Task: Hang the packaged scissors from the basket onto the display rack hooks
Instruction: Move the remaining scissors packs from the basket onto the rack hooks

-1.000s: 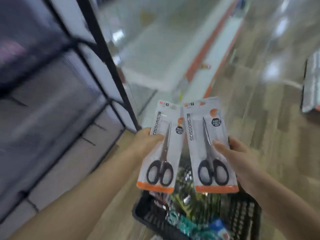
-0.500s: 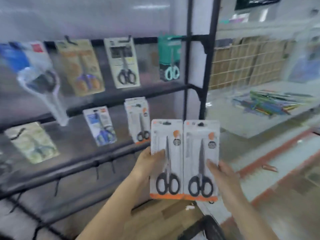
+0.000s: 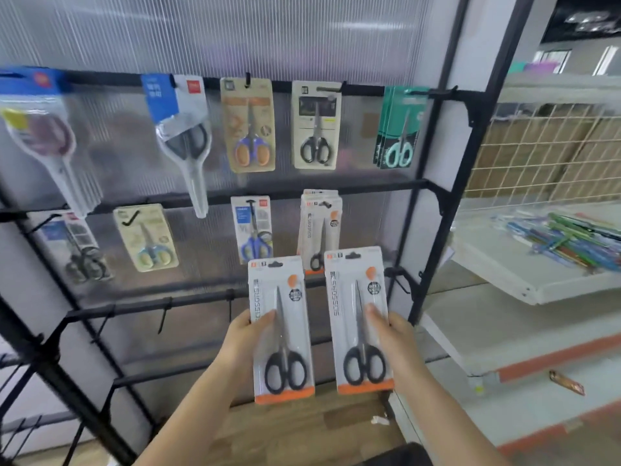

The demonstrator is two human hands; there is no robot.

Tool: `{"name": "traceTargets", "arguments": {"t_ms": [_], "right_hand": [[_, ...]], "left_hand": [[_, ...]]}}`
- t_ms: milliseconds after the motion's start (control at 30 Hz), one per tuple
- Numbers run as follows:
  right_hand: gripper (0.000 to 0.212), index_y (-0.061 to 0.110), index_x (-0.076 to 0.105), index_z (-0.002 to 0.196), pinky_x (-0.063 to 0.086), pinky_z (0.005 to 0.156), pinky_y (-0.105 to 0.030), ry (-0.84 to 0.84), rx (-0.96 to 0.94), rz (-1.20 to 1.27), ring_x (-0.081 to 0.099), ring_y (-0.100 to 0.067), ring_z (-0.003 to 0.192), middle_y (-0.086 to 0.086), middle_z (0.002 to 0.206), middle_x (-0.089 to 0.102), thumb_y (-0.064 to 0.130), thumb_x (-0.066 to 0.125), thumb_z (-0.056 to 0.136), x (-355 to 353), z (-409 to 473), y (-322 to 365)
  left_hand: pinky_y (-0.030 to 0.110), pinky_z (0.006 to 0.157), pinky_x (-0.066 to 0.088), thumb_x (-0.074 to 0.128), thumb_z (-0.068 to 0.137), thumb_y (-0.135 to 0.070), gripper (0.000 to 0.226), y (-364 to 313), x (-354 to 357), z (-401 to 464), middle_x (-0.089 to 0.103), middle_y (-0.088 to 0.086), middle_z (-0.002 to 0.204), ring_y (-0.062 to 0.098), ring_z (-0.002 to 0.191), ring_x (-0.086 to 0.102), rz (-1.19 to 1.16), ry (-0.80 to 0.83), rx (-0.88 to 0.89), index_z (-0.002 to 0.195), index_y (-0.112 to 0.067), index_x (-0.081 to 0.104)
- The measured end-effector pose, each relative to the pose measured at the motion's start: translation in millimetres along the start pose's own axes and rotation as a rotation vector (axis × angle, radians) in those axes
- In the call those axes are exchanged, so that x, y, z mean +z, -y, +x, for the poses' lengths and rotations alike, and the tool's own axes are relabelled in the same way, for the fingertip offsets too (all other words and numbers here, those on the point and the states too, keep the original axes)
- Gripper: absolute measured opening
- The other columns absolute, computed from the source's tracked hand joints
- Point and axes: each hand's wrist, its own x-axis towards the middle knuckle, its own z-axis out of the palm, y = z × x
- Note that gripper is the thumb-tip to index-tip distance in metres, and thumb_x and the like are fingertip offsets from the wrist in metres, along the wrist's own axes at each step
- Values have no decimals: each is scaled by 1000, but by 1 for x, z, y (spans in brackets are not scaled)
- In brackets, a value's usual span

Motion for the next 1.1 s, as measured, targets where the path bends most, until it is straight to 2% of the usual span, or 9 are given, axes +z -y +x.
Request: {"name": "traceTargets", "arguments": {"t_ms": [67,133,233,333,400,533,667,767,1100], "right_hand": [[32,15,64,100,47,73,-29,-16,-58,-25,63,-19,88,-5,94,67,44,56,90,4,15,19],[30,13,64,102,42,66,-25,-34,-107,-26,62,-16,91,-3,95,66,40,55,91,9,32,34],[29,8,64,100,40,58,-20,-35,-152,-18,56,-8,74,-2,85,63,34,54,93,18,55,51],[35,0,62,103,39,56,-17,-48,-126,-26,51,-9,68,-13,91,65,33,54,94,25,82,57],[28,6,62,99,40,53,-9,-56,-122,-29,51,-7,68,-9,90,64,32,53,94,30,97,58],[26,10,64,99,49,73,-25,-35,-92,-12,63,-21,90,-10,102,69,33,54,93,46,122,53],[31,6,64,100,46,69,-29,-43,-69,-24,63,-31,96,-18,104,66,34,54,93,56,143,48],[33,2,62,102,42,63,-27,-62,-77,-50,60,-23,84,-20,108,63,33,53,93,60,152,48],[22,14,62,91,50,79,-33,-76,-34,-45,62,-22,89,-9,100,67,35,54,93,76,188,42]], "left_hand": [[47,85,53,54,94,-12,21,-16,10,14,69,18,105,37,98,64,-8,15,48,112,-3,61],[44,78,54,54,95,-11,20,-28,17,31,69,18,105,35,94,66,-37,38,64,111,-3,61],[40,71,55,54,94,-12,18,-39,24,59,70,16,103,31,88,68,-49,69,79,110,-6,62],[46,83,54,56,93,-15,20,-45,28,82,71,12,104,32,94,67,-43,75,82,111,-9,63],[49,89,52,56,93,-14,19,-46,27,96,70,11,105,31,97,66,-48,72,73,111,-11,63],[53,94,48,58,92,-16,17,-44,20,120,70,9,108,32,101,64,-49,47,48,108,-16,65],[54,93,49,58,92,-16,18,-44,16,136,70,10,108,33,101,65,-31,61,26,109,-17,65],[54,92,49,58,92,-17,20,-44,17,144,71,10,107,34,101,66,-23,73,14,112,-16,64],[51,94,49,56,94,-16,23,-51,24,169,70,8,110,30,103,65,5,142,1,116,-16,63]]}}
